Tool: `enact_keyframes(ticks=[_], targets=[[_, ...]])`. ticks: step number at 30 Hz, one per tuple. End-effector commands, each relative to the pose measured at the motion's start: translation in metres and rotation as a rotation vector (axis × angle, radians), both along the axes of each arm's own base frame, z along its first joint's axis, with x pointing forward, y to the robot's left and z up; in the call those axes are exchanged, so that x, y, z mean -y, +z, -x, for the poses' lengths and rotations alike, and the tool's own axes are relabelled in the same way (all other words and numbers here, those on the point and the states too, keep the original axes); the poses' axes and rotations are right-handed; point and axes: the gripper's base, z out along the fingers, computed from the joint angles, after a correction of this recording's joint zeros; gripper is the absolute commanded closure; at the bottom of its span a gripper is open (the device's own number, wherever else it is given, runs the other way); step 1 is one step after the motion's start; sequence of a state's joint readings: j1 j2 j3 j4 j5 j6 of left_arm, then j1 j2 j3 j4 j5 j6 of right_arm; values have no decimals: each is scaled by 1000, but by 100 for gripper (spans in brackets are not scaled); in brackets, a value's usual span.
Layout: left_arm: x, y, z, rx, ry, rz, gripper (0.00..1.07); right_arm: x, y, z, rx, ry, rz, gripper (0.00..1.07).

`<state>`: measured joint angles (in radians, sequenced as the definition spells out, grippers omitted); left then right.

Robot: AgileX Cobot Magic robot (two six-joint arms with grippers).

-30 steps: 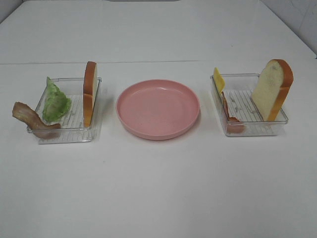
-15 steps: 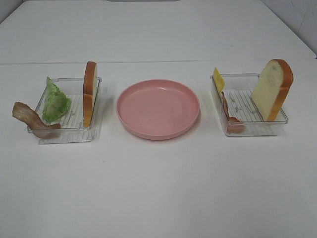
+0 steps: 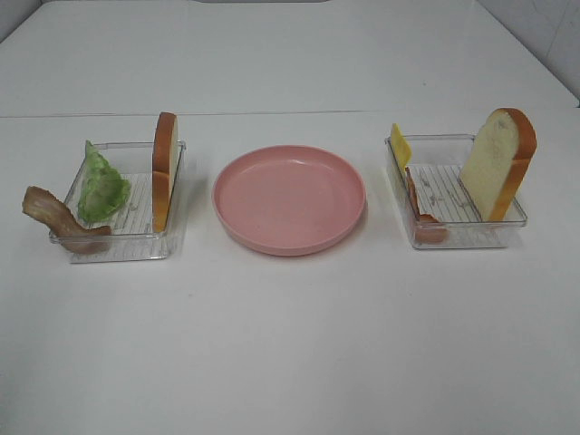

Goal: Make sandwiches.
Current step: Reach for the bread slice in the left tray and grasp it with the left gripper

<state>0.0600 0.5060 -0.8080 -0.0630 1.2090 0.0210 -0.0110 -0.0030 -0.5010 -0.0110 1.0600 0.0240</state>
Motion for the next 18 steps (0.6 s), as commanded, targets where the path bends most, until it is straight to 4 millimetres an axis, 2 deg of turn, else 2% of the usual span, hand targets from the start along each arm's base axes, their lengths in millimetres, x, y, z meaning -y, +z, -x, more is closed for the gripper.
enact_keyframes(ticks=[1, 2, 3, 4, 5, 7, 8, 10, 11, 12, 13, 14, 15, 16, 17, 18], targets=[[-5, 13, -44, -127, 21, -6, 13, 1, 0, 1, 17, -12, 6, 11], [-5, 16, -54, -152, 20, -5, 13, 1, 0, 1, 17, -12, 6, 11], [-5, 16, -54, -152, 20, -5, 13, 1, 0, 1, 17, -12, 6, 11], [-6, 22, -74, -196, 19, -3, 13, 1, 0, 1, 17, -12, 6, 11], [-6, 22, -74, -196, 19, -3, 13, 1, 0, 1, 17, -12, 6, 11], [-8, 28, -105, -267, 15, -8, 13, 1, 0, 1, 17, -12, 6, 11], [-8, 28, -105, -267, 15, -8, 13, 1, 0, 1, 17, -12, 6, 11], [-12, 32, -154, -316, 21, -8, 13, 1, 0, 1, 17, -12, 6, 11], [-12, 32, -154, -316, 21, -8, 13, 1, 0, 1, 17, -12, 6, 11], [-12, 33, -167, -326, 20, -7, 13, 1, 0, 1, 17, -12, 6, 11], [-13, 32, -190, -341, 18, -7, 13, 1, 0, 1, 17, -12, 6, 11], [-13, 32, -190, -341, 18, -7, 13, 1, 0, 1, 17, -12, 6, 11], [-13, 31, -202, -348, 17, -7, 13, 1, 0, 1, 17, -12, 6, 11], [-11, 27, -225, -367, 5, -10, 13, 1, 0, 1, 17, -12, 6, 11], [-11, 27, -225, -367, 5, -10, 13, 1, 0, 1, 17, -12, 6, 11], [-9, 28, -234, -364, -4, -12, 13, 1, 0, 1, 17, -12, 6, 11]])
